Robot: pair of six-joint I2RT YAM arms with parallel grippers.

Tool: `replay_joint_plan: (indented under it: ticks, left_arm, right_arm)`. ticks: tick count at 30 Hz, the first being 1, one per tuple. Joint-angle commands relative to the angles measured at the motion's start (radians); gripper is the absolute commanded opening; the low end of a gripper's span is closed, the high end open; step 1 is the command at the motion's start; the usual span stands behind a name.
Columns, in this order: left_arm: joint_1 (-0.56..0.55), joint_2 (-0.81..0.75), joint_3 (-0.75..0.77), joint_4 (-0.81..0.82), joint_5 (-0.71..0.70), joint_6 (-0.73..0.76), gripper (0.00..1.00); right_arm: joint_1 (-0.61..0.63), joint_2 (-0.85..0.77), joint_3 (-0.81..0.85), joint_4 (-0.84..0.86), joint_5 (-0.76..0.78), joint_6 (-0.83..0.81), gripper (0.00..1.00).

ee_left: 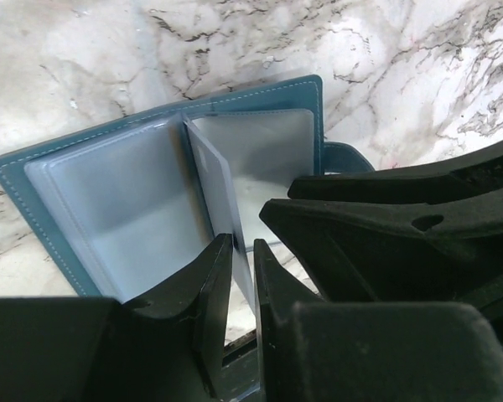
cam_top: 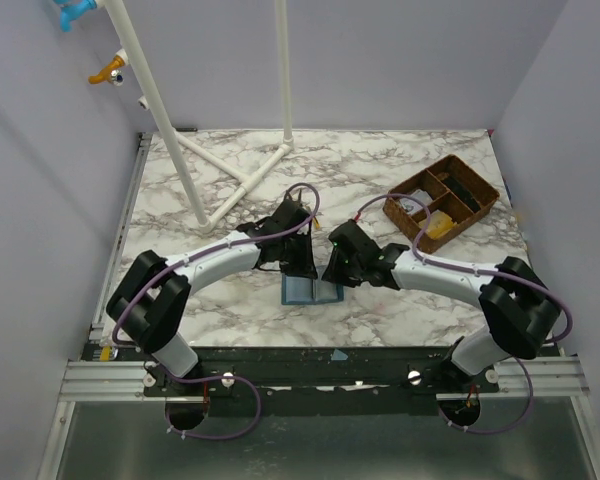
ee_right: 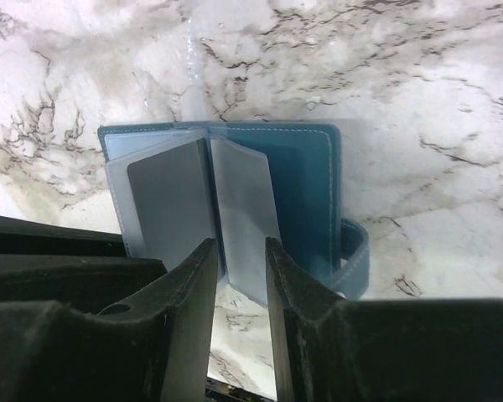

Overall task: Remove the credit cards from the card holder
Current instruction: Open the card holder at the center of the board.

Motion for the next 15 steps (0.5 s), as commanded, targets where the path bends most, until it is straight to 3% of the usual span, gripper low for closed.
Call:
replay_joint_plan:
  ticks: [1, 10, 15]
  left_arm:
    - [-0.025, 0.029, 0.047, 0.01, 0.028, -0.009, 0.21]
    - [-0.053, 0.097, 0.097, 0.026, 0.052, -0.019, 0.29]
    - [-0.06, 0.126, 0.112, 0.039, 0.067, -0.026, 0.39]
  right_arm:
    - [-0.005, -0.072, 0.001, -0.079, 0.087, 0.02, 0.35]
    - [-0.005, -0.191, -0.028, -0.165, 0.158, 0.048, 0.38]
    - [-0.005, -0.224, -0.021, -0.202, 0.183, 0.046, 0.39]
